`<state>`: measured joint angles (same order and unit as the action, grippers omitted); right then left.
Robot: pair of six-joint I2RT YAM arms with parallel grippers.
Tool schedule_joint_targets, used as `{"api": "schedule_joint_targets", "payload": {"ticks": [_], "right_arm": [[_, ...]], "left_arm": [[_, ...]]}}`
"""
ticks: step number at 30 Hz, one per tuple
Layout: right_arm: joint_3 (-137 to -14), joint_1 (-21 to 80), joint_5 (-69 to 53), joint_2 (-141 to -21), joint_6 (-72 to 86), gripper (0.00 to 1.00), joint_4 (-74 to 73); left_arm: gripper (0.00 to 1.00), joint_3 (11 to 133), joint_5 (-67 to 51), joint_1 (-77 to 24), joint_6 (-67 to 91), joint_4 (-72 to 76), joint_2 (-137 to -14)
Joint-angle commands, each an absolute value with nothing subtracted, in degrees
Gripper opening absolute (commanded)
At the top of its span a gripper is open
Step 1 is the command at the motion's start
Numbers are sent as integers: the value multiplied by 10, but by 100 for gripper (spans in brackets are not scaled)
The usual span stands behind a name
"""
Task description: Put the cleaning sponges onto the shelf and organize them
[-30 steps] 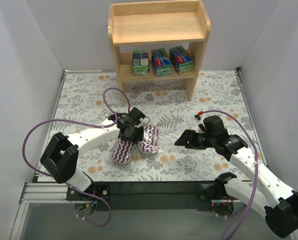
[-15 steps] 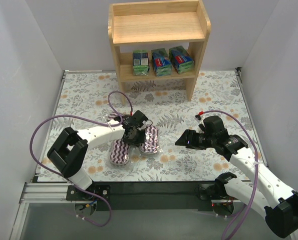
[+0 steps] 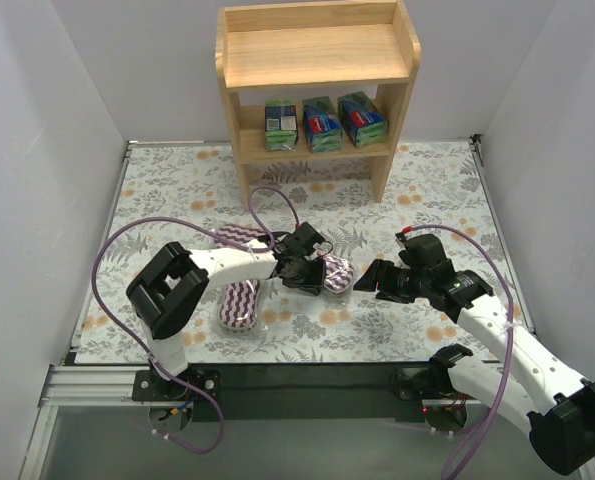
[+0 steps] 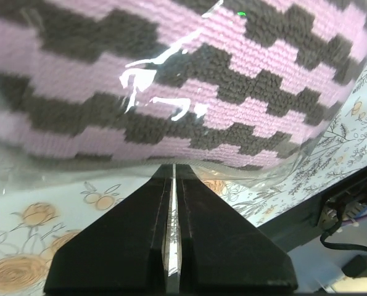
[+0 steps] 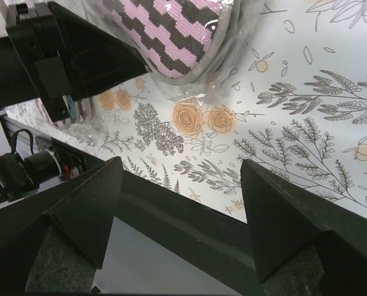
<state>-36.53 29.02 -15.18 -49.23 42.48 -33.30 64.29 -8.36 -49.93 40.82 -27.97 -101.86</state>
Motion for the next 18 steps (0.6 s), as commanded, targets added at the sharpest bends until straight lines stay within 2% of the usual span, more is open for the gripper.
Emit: {"api": "schedule_joint_targets", "payload": {"ticks": [1, 5, 10, 11, 13, 14, 18], "right_arm": [[-369, 294, -111, -500, 458, 72, -338], [-386, 293, -86, -546, 461, 76, -333], [-410, 294, -112, -602, 432, 77, -299], [-417, 294, -112, -613, 428, 77, -292], [-423, 294, -110, -617, 419, 77, -281], [-424, 294, -110, -620, 418, 78, -277], [-411, 293, -122, -635, 424, 78, -239]], "left_arm": [[0, 667, -103, -504, 425, -250, -1029], [0, 666, -95, -504, 424, -259, -1010], [1, 630, -89, -504, 440, -274, -941], [15, 614, -91, -503, 447, -276, -913], [26, 598, -91, -503, 468, -277, -879], [38, 591, -88, -503, 475, -278, -848], [62, 570, -72, -502, 511, -286, -782]]}}
